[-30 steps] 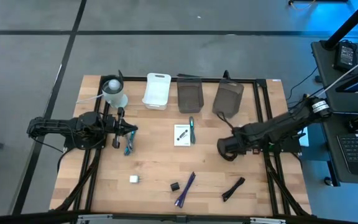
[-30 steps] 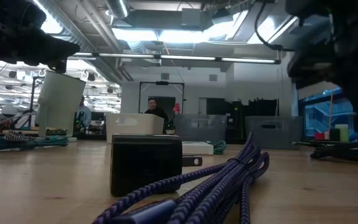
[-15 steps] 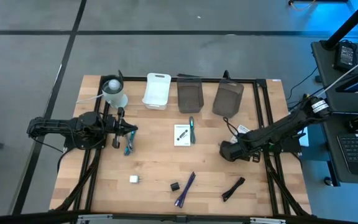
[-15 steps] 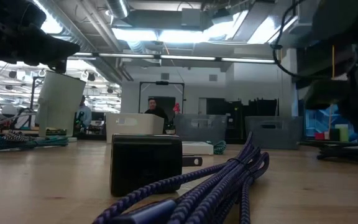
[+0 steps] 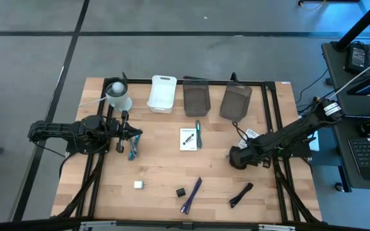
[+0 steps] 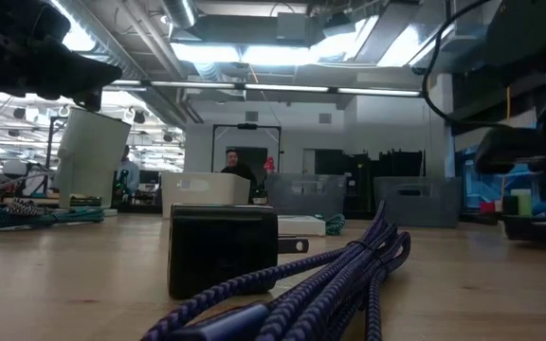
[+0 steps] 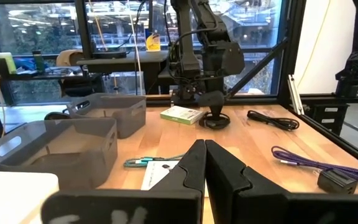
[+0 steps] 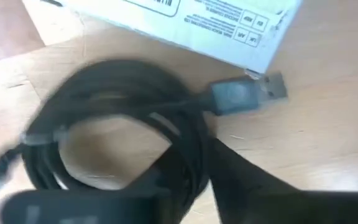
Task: Pick and place items into bin
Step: Put the top black charger cable into the right black bin
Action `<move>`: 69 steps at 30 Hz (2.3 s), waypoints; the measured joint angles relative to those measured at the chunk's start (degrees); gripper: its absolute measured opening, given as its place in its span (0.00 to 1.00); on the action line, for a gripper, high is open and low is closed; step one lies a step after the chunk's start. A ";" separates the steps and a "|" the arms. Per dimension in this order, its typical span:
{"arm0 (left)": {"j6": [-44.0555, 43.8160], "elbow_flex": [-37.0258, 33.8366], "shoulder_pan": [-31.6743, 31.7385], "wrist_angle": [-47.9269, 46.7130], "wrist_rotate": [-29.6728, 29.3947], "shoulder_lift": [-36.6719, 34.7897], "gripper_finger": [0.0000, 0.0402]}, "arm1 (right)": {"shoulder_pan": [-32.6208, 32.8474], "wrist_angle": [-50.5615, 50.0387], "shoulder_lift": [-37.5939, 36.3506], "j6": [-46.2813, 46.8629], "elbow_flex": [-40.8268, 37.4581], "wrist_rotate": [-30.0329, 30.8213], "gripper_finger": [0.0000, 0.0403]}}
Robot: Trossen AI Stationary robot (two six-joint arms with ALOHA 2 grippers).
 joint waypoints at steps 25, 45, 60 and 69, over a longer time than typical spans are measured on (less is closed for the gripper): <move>-3.02 0.00 0.02 0.72 -10.52 0.02 0.01 | -16.56 -27.94 -9.30 -46.35 33.72 26.76 0.03; -2.47 0.00 0.02 1.55 -17.71 0.00 0.01 | -73.61 -25.86 4.46 -122.93 42.69 4.86 0.02; -2.77 0.00 0.00 1.75 -19.87 0.02 0.01 | -73.83 -24.06 21.41 -137.90 42.66 4.76 0.02; -7.89 0.00 0.02 1.75 -19.87 0.02 0.01 | -73.83 -22.32 22.31 -138.90 42.66 4.76 0.18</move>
